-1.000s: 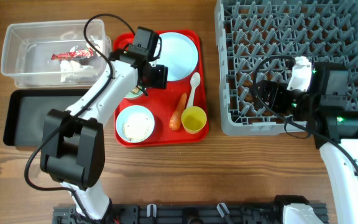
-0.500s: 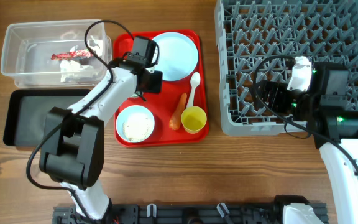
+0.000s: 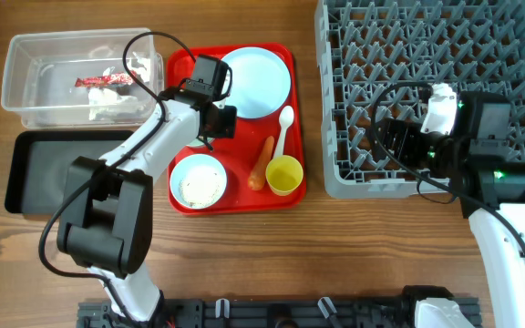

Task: Sort waste into correct bins and load items into the dishwasher rack
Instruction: 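Grasp the rim of the green bowl with the left gripper, then lift the green bowl over the black tray and tip it out, then set the green bowl back down on the red tray, then grasp the rim of the light-blue rice bowl with the left gripper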

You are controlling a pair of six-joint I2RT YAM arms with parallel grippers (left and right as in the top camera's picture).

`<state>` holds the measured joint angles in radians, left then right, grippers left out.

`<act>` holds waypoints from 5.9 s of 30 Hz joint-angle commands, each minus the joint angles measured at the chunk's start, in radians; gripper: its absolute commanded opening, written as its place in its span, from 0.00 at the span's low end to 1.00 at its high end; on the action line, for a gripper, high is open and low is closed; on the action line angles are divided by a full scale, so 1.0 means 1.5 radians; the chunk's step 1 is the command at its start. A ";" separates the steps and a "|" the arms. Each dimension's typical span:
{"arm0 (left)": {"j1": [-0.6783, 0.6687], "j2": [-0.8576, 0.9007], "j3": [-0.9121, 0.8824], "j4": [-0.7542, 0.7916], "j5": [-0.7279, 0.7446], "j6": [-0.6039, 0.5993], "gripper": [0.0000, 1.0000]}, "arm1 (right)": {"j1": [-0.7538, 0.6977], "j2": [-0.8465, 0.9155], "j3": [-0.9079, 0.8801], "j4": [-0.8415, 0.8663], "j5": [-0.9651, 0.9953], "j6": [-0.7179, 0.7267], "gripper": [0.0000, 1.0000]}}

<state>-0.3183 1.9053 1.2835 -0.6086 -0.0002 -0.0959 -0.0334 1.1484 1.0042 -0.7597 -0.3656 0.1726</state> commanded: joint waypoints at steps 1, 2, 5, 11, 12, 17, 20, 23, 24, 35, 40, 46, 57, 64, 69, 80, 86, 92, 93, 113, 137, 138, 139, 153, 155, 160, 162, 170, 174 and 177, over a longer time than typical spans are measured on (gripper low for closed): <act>0.006 -0.017 0.014 -0.014 -0.001 -0.058 0.04 | 0.003 0.005 0.012 -0.002 0.006 0.008 1.00; 0.006 -0.025 0.024 -0.022 -0.001 -0.068 0.04 | 0.003 0.005 0.012 -0.002 0.006 0.008 1.00; 0.006 -0.062 0.055 -0.049 0.007 -0.084 0.04 | 0.003 0.005 0.012 -0.002 0.006 0.008 1.00; 0.006 -0.181 0.088 -0.134 0.030 -0.130 0.04 | 0.003 0.005 0.012 -0.002 0.007 0.007 1.00; 0.006 -0.201 0.088 -0.150 0.037 -0.143 0.04 | 0.003 0.005 0.012 -0.001 0.006 0.007 1.00; 0.018 -0.273 0.088 -0.254 0.042 -0.200 0.04 | 0.003 0.005 0.012 0.000 0.007 0.007 1.00; 0.067 -0.289 0.088 -0.336 0.066 -0.208 0.04 | 0.003 0.005 0.012 0.000 0.007 0.007 1.00; 0.147 -0.289 0.080 -0.401 0.101 -0.193 0.04 | 0.003 0.005 0.012 0.003 0.007 0.007 1.00; 0.179 -0.289 0.075 -0.413 0.118 -0.177 0.04 | 0.003 0.005 0.012 0.003 0.007 0.007 1.00; 0.552 -0.285 -0.061 -0.276 0.430 0.016 0.04 | 0.003 0.005 0.012 0.002 0.019 0.007 1.00; 0.654 -0.247 -0.122 -0.178 0.598 0.030 0.04 | 0.003 0.005 0.012 0.002 0.019 0.007 1.00; 0.717 -0.161 -0.142 -0.144 0.768 0.082 0.04 | 0.003 0.005 0.012 -0.006 0.019 0.008 1.00; 0.870 -0.085 -0.142 -0.135 0.967 0.096 0.04 | 0.003 0.005 0.012 -0.024 0.019 0.008 1.00; 0.896 -0.082 -0.142 -0.155 0.975 0.089 0.04 | 0.003 0.005 0.012 -0.025 0.019 0.008 1.00; 0.896 -0.082 -0.142 -0.145 1.051 0.059 0.04 | 0.003 0.005 0.012 -0.025 0.019 0.008 1.00; 0.721 -0.313 -0.103 -0.132 0.902 0.059 0.04 | 0.003 0.005 0.012 -0.023 0.019 0.008 1.00; 0.337 -0.455 -0.103 -0.068 0.336 0.056 0.04 | 0.003 0.005 0.012 -0.023 0.019 0.008 1.00; 0.063 -0.344 -0.103 0.047 -0.020 0.057 0.04 | 0.003 0.005 0.012 -0.024 0.019 0.008 1.00; 0.042 -0.312 -0.103 0.071 -0.057 0.057 0.04 | 0.003 0.005 0.012 -0.025 0.019 0.008 1.00; -0.026 -0.132 -0.083 0.091 -0.086 0.059 0.93 | 0.003 0.004 0.012 -0.029 0.025 0.006 1.00; -0.204 -0.202 -0.106 -0.177 -0.067 -0.181 0.88 | 0.003 -0.340 0.014 -0.221 0.232 0.146 1.00; -0.204 -0.178 -0.106 -0.169 -0.049 -0.206 0.85 | 0.003 -0.340 0.014 -0.225 0.237 0.149 1.00; -0.204 -0.154 -0.106 -0.164 -0.037 -0.237 0.83 | 0.003 -0.340 0.014 -0.225 0.237 0.149 1.00; -0.161 -0.103 -0.107 -0.144 -0.082 -0.376 0.31 | 0.003 -0.337 -0.023 -0.228 0.229 0.148 1.00; -0.161 -0.102 -0.109 -0.136 -0.091 -0.376 0.24 | 0.003 -0.337 -0.023 -0.224 0.229 0.148 1.00; -0.161 -0.102 -0.149 -0.091 -0.091 -0.376 0.18 | 0.003 -0.337 -0.023 -0.218 0.229 0.148 1.00; -0.161 -0.102 -0.156 -0.088 -0.096 -0.376 0.13 | 0.003 -0.337 -0.023 -0.217 0.229 0.148 1.00; -0.161 -0.102 -0.156 -0.093 -0.100 -0.376 0.04 | 0.003 -0.337 -0.023 -0.214 0.232 0.146 1.00; -0.149 -0.133 -0.100 -0.175 -0.094 -0.376 0.04 | 0.003 -0.337 -0.023 -0.209 0.232 0.146 1.00; -0.111 -0.182 -0.040 -0.229 -0.069 -0.335 0.04 | 0.003 -0.337 -0.023 -0.207 0.231 0.146 1.00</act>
<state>-0.5438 1.7298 1.1194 -0.9100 -0.1440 -0.6491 -0.0326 0.6376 0.9745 -1.0748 -0.0391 0.3817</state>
